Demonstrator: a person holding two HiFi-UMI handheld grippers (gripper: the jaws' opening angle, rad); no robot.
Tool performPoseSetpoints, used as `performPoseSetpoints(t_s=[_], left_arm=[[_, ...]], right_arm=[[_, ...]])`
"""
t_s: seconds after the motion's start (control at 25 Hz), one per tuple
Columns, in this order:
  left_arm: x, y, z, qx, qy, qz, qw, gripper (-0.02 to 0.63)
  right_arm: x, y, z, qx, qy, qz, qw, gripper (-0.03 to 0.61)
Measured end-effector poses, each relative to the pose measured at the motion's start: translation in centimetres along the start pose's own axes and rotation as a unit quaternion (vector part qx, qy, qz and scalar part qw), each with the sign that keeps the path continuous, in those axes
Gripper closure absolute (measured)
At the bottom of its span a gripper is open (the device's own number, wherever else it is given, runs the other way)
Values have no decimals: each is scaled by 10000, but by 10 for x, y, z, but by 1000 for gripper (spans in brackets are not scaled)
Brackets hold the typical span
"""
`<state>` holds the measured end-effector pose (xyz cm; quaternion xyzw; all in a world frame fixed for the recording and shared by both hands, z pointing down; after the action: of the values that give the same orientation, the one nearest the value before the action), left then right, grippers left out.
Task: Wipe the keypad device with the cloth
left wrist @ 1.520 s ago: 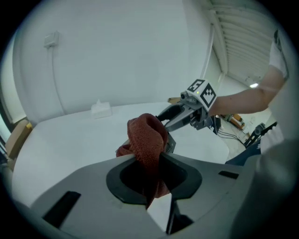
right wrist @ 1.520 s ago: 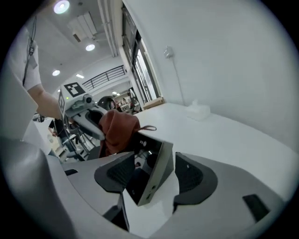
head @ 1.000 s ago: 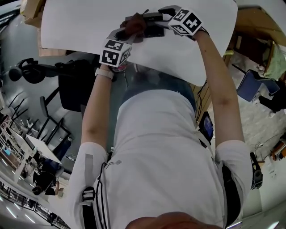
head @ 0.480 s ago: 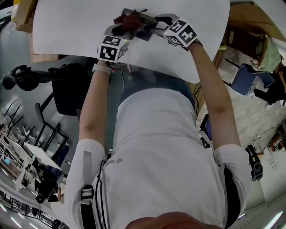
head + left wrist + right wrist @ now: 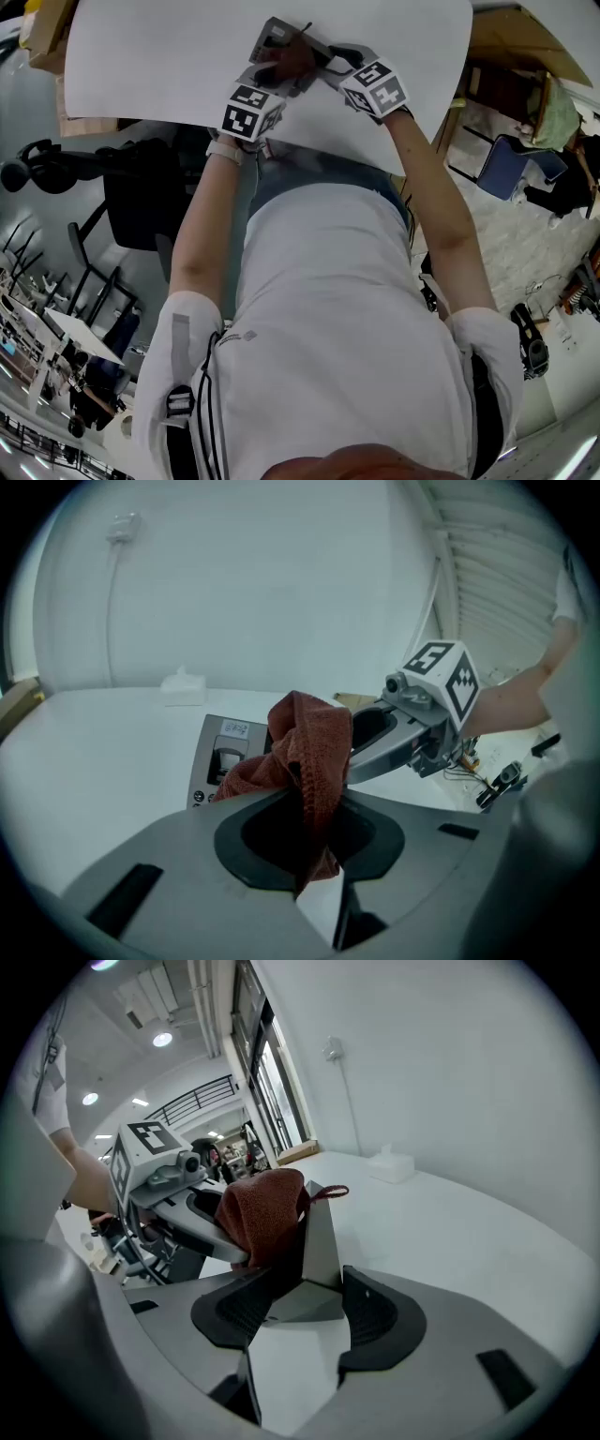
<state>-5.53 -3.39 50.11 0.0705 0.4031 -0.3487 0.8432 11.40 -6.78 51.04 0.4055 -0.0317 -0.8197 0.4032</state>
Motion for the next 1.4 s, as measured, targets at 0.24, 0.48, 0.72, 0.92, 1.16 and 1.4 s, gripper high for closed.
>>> performPoseSetpoints(t_s=[0.24, 0.48, 0.72, 0.92, 1.16, 1.4], left_arm=[[3, -4, -1, -138, 158, 2, 9998, 540], [12, -38, -9, 98, 322, -152, 9993, 540], [27, -66, -10, 335, 391, -104, 9986, 540], [31, -57, 0, 167, 286, 71, 9994, 540], [26, -33, 1, -116, 203, 286, 9993, 540], [15, -9, 0, -586, 190, 347, 9975, 543]], right_arm=[[-3, -4, -3, -144, -80, -18, 9999, 337], [-4, -8, 0, -259, -85, 41, 9996, 337], [-7, -16, 0, -19, -294, -293, 9991, 337], [-11, -23, 2, 16, -388, -537, 9978, 337], [-11, -22, 3, -109, -285, -348, 9989, 337], [-12, -21, 3, -148, -315, -401, 9986, 337]])
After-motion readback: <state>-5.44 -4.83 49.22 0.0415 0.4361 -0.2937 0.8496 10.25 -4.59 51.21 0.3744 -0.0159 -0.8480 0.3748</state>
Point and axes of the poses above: the fingertips, and each gripper's own axes: z forward along the fingers, y to its right, x out of its top, the point moved 9 cm from there along -z, backward along the fingers, and after that the axes turned 10 degrees about z, right-handed, at the moved point
